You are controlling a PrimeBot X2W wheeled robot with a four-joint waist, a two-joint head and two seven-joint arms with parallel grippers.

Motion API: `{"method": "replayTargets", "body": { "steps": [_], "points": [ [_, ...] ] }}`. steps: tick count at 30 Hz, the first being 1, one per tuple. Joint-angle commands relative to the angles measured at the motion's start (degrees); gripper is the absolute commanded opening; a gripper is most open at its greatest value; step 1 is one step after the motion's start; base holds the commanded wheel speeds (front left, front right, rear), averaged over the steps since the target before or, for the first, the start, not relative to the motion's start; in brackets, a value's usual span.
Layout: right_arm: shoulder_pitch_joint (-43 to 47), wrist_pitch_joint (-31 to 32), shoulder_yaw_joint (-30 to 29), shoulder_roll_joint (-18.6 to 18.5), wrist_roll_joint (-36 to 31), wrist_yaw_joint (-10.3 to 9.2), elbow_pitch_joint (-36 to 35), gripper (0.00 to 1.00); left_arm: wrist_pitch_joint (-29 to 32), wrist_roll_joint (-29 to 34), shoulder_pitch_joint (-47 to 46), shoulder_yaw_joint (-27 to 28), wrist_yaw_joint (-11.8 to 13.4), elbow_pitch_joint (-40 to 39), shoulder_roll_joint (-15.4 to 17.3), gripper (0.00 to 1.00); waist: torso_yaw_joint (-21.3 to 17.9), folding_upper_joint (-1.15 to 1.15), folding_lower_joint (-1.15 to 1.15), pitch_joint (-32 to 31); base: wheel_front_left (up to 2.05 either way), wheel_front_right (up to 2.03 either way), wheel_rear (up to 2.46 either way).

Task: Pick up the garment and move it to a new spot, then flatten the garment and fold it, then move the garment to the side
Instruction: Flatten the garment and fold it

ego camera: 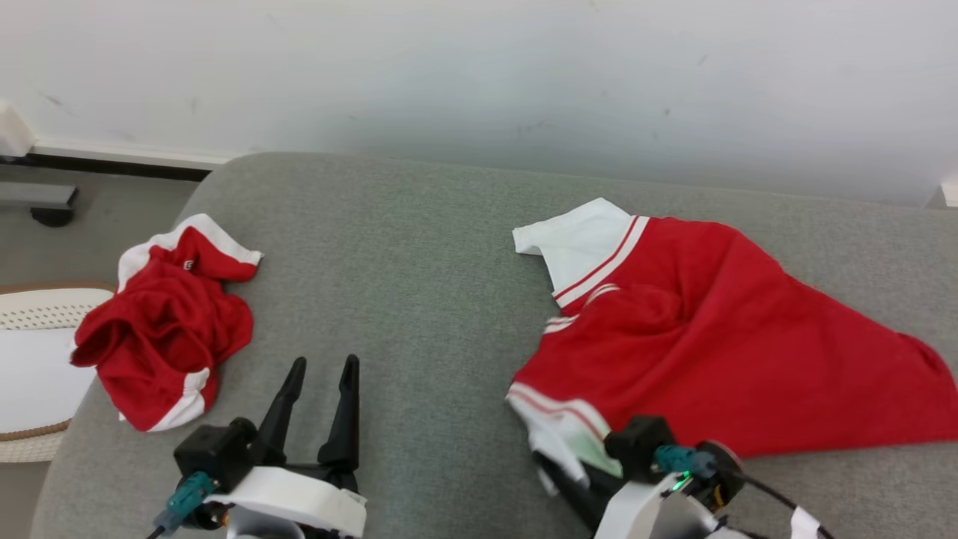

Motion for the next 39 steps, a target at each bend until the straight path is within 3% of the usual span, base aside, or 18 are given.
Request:
{"method": "replayTargets", "body": {
  "steps": [1,6,10,11,12,13,16,27,33,39],
  "points": [
    [0.61,1.04,1.95,-0.81,1.7,0.05,-1.34,0.0,-0.04,0.06,0.21,-0.13,-0.15,0.1,0.21,1.0,0.57,0.0,0.0,-0.05,0.0,0.0,0.0],
    [0.34,2.07,8.75,-0.57,8.18,0.05,-4.08,0.0,-0.04,-0.19,0.36,0.42,0.08,-0.25,0.23,1.0,1.4,0.0,0.0,0.07,0.0,0.0,0.0],
    [-0.64,0.72,12.6,0.53,12.38,0.05,-1.86,0.0,-0.04,-0.1,0.21,0.65,0.09,-0.17,0.22,1.0,1.83,0.0,0.0,0.09,0.0,0.0,0.0],
    [-0.92,0.03,13.37,0.62,12.92,0.05,-1.06,0.29,-0.04,-0.1,0.2,0.67,0.15,-0.19,0.22,1.0,1.85,0.0,0.0,0.06,0.0,0.0,0.0],
    [-1.15,-0.83,13.82,0.71,13.25,0.04,-0.04,0.85,-0.04,-0.08,0.26,0.7,0.17,-0.2,0.22,1.0,1.8,0.0,0.0,0.03,0.0,0.0,0.0],
    [-1.31,-1.8,13.98,0.87,13.61,0.04,0.87,1.0,-0.04,-0.03,0.37,0.72,0.16,-0.23,0.22,1.0,1.71,0.0,0.0,0.01,0.0,0.0,0.0],
    [-2.52,-4.65,14.38,1.18,14.45,0.04,2.3,1.0,-0.04,0.05,0.67,0.82,0.2,-0.29,0.22,1.0,1.03,0.0,0.0,-0.15,0.0,0.0,0.0],
    [-5.09,-13.48,10.19,-4.01,15.13,0.04,-0.25,1.0,-0.04,0.63,1.06,1.4,0.22,-0.35,0.23,1.0,-3.45,0.0,0.0,-1.13,0.0,0.0,0.0],
    [-2.47,-20.31,-1.75,-7.53,9.52,0.04,0.7,1.0,-0.04,0.78,1.64,1.62,0.34,-0.78,0.22,1.0,-6.1,0.0,0.0,-1.74,0.0,0.0,0.0],
    [2.45,-25.01,-16.32,-7.32,1.04,0.04,2.83,1.0,-0.04,1.06,1.75,2.05,0.24,-1.37,0.22,1.0,-8.44,0.0,0.0,-1.49,0.0,0.0,0.0]
  ]
}}
